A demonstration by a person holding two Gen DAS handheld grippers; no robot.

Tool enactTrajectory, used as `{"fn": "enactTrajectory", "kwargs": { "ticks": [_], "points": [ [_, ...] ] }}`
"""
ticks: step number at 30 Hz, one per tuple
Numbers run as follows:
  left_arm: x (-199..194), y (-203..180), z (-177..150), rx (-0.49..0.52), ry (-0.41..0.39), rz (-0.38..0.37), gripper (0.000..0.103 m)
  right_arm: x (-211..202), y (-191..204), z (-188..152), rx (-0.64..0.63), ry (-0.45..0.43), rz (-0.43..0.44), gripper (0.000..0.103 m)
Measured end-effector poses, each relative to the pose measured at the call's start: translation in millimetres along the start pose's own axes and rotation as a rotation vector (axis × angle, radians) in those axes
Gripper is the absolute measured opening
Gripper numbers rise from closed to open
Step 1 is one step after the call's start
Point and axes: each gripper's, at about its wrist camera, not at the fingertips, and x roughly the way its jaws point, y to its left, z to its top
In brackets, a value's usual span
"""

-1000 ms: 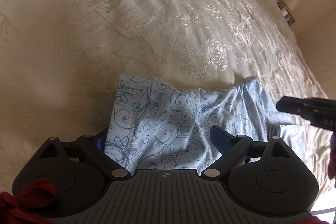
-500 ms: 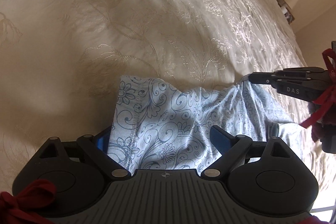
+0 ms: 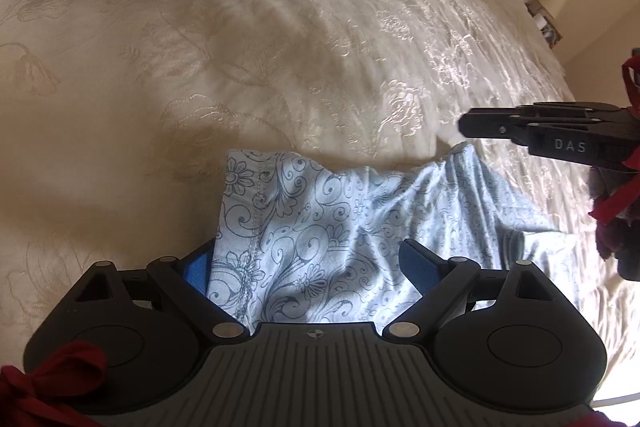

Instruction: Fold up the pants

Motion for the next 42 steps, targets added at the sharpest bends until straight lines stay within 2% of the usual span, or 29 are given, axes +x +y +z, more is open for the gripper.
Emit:
{"fn": "enactTrajectory", "kwargs": {
  "ticks": [3,7,10,11,14,19,22,24,28,29,30,35,42],
  "points": [
    [-14,-14,-7,0.026,-0.028,-0.029,0.092,2,17,11,0.004,-0.015,0.113,0.030],
    [-19,-27,-12,0.067,-0.026,-0.022,0.092,9,36,25,-0.024,0.001,0.241,0.031],
    [-18,-34,-16,0.070,-0.035,-0.020,0.092,18,46,35,-0.049,0.047,0.359,0.032],
    [-18,-35,-16,0.071,-0.035,-0.019,0.092,20,49,37,-0.054,0.058,0.387,0.034],
    [-14,-42,-17,0.100,-0.036,-0.004,0.092,28,61,44,-0.088,0.099,0.438,0.051],
    [-15,-52,-22,0.154,-0.042,-0.003,0.092,37,79,49,-0.139,0.139,0.462,0.051],
    [-18,-56,-25,0.164,-0.048,-0.007,0.092,44,91,48,-0.214,0.184,0.420,0.050],
    [-21,-56,-27,0.164,-0.055,-0.003,0.092,44,91,42,-0.260,0.225,0.412,0.031],
    [-24,-47,-29,0.137,-0.054,0.014,0.092,40,88,32,-0.307,0.242,0.369,0.030],
    [-25,-45,-29,0.135,-0.054,0.021,0.092,39,88,30,-0.324,0.242,0.365,0.023],
    [-25,-43,-30,0.137,-0.053,0.030,0.092,38,89,28,-0.339,0.245,0.367,0.019],
    [-23,-29,-29,0.153,-0.039,0.076,0.092,22,107,35,-0.416,0.115,0.410,0.017],
    [-25,-13,-27,0.118,-0.039,0.119,0.092,47,125,47,-0.439,0.108,0.415,0.017]
  ]
}}
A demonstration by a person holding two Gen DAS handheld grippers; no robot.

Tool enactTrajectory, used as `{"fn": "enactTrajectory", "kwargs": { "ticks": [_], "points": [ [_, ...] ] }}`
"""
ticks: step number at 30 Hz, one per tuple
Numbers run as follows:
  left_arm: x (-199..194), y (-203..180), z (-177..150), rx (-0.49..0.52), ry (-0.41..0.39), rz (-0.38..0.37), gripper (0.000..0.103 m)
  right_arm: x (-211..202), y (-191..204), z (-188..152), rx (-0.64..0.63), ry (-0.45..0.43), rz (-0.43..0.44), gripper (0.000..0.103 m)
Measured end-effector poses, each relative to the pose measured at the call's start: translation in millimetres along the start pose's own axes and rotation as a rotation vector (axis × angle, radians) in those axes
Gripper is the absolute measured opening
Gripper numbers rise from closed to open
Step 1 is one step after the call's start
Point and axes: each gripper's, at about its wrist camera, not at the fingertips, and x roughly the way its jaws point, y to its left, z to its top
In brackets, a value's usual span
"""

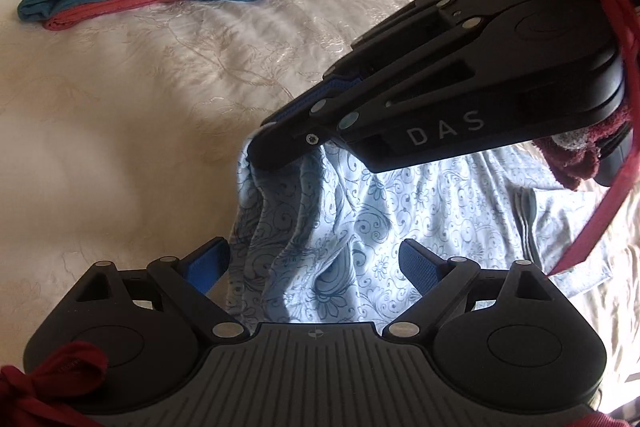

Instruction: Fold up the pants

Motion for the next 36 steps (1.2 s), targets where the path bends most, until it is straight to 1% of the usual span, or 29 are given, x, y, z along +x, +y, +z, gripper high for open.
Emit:
{"fn": "enactTrajectory", "kwargs": {
  "ticks": [1,2,3,6,8,11,13,15,20,24,27,29,31,34,36],
  "points": [
    [-1,1,0,-0.007,-0.003,0.003,0.092,3,-2,-1,0.007,0.012,-0.012,0.018],
    [-3,3,-1,-0.012,-0.005,0.008,0.092,4,-3,-1,0.021,0.009,-0.030,0.026],
    [-2,4,-1,-0.014,-0.004,0.016,0.092,3,-6,-1,0.045,-0.013,-0.040,0.028],
    [0,6,-2,-0.001,0.009,0.025,0.092,-18,-20,-4,0.192,-0.152,0.007,0.028],
    [3,9,-2,0.001,0.013,0.021,0.092,-35,-27,-9,0.264,-0.220,0.003,0.032],
    [12,18,1,-0.034,0.020,0.001,0.092,-59,-32,-24,0.325,-0.262,-0.025,0.032],
    [20,23,3,-0.051,0.025,-0.011,0.092,-73,-33,-38,0.351,-0.262,-0.046,0.032],
    [29,26,6,-0.045,0.032,-0.016,0.092,-86,-34,-58,0.382,-0.246,-0.078,0.032],
    [43,27,20,-0.021,0.007,-0.028,0.092,-115,-30,-110,0.491,-0.202,-0.155,0.032],
    [50,35,27,-0.099,-0.026,-0.061,0.092,-130,-24,-152,0.601,-0.159,-0.213,0.032],
    [48,33,27,-0.106,-0.028,-0.079,0.091,-139,-21,-176,0.672,-0.141,-0.241,0.032],
    [45,30,21,-0.095,-0.011,-0.111,0.091,-144,-19,-186,0.710,-0.142,-0.249,0.032],
    [42,26,15,-0.070,0.009,-0.122,0.091,-148,-18,-194,0.739,-0.148,-0.250,0.032],
    [40,21,8,-0.036,0.031,-0.117,0.091,-153,-12,-203,0.751,-0.148,-0.259,0.032],
    [40,21,6,-0.055,0.034,-0.113,0.090,-152,-7,-201,0.750,-0.153,-0.262,0.032]
  ]
}}
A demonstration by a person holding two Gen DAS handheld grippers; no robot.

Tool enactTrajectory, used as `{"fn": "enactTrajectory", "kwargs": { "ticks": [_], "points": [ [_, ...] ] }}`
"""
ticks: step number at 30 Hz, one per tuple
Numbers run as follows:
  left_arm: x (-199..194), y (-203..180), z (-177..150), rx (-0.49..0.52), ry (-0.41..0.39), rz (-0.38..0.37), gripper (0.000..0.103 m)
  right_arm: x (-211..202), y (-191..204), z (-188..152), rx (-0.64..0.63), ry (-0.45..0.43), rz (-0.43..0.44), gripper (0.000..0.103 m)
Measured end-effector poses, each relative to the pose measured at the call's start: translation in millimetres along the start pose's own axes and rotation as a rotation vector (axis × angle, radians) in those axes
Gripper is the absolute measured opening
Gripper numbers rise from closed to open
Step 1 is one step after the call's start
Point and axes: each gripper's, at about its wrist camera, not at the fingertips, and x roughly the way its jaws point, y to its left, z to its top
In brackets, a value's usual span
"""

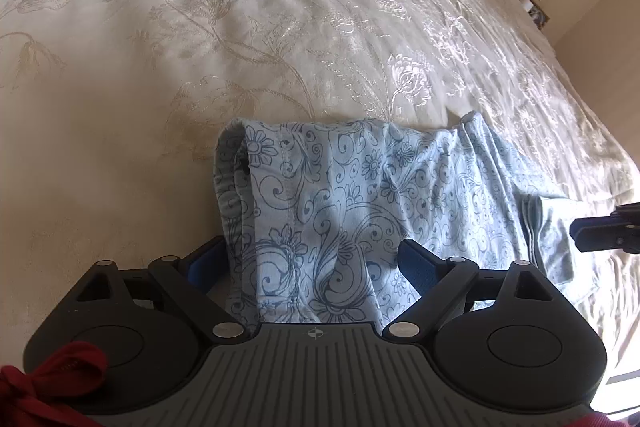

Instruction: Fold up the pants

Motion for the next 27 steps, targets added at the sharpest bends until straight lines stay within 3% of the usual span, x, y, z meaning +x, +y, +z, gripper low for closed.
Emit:
{"fn": "enactTrajectory", "kwargs": {
  "ticks": [3,4,5,6,9,12,16,22,27],
  "points": [
    [0,8,2,-0.094,-0.013,0.022,0.074,-6,2,-7,0.000,-0.012,0.003,0.032],
    [-1,13,4,-0.132,-0.016,0.027,0.061,-7,2,-8,0.001,-0.017,0.003,0.032],
    [-3,17,6,-0.162,-0.019,0.029,0.034,-8,3,-11,0.004,-0.022,0.002,0.032],
    [-4,24,8,-0.204,-0.008,0.017,0.022,-6,6,-15,0.007,-0.027,-0.001,0.032],
    [-14,27,13,-0.276,-0.010,-0.019,0.021,-14,2,-25,0.024,-0.042,-0.011,0.032],
    [-30,4,21,-0.235,-0.032,0.010,0.021,-19,-7,-34,0.050,-0.051,-0.025,0.032],
    [-55,-36,33,-0.247,-0.091,-0.028,0.020,-23,-22,-43,0.068,-0.050,-0.033,0.032],
    [-88,-121,55,-0.192,-0.192,-0.114,0.020,-35,-51,-59,0.100,-0.044,-0.030,0.032],
    [-75,-204,57,-0.142,-0.215,-0.189,0.021,-50,-84,-74,0.129,-0.058,-0.020,0.032]
  ]
}}
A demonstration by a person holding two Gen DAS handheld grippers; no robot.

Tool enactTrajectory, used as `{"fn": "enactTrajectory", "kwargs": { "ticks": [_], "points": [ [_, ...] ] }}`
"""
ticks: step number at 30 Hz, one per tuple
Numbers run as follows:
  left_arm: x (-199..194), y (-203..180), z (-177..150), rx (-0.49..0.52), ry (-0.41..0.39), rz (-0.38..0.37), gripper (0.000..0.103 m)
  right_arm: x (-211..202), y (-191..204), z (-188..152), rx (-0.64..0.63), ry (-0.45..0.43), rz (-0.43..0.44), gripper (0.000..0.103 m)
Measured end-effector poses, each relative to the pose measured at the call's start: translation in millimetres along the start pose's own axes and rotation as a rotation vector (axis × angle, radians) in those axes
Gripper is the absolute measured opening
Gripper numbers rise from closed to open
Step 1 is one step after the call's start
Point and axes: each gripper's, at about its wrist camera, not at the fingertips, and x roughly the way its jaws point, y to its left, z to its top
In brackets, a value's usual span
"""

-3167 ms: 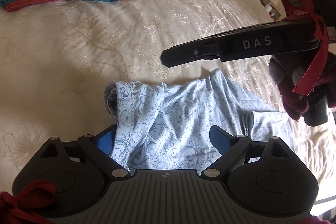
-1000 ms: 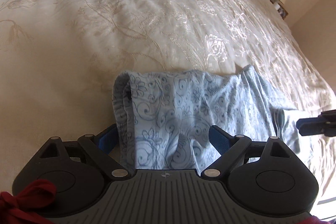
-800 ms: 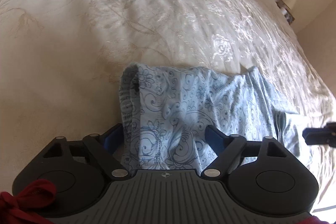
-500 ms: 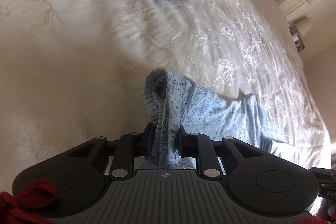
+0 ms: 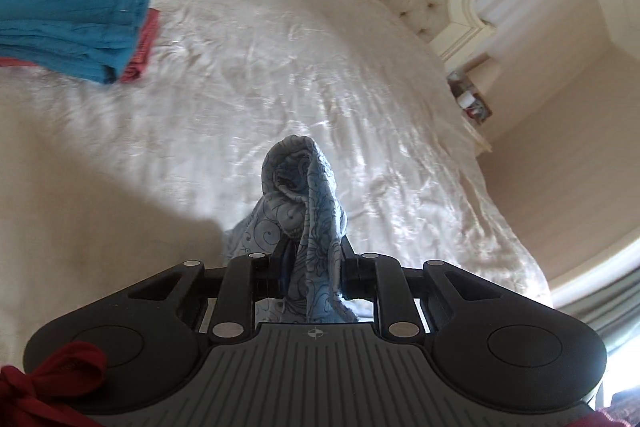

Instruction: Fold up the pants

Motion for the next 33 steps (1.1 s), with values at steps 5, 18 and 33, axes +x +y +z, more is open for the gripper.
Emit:
{"fn": "enactTrajectory", "kwargs": {
  "ticks": [5,18,33],
  "points": [
    [62,-54,-39,0.039,0.075,-0.009,0.021,-22,-40,-10,0.033,-0.016,-0.012,0.032],
    [176,-110,-139,0.204,0.386,0.081,0.057,-70,-116,-34,0.094,-0.025,-0.077,0.032],
    [106,-60,-118,0.187,0.290,0.282,0.065,-47,-89,-10,0.017,-0.113,-0.071,0.053]
  ]
}}
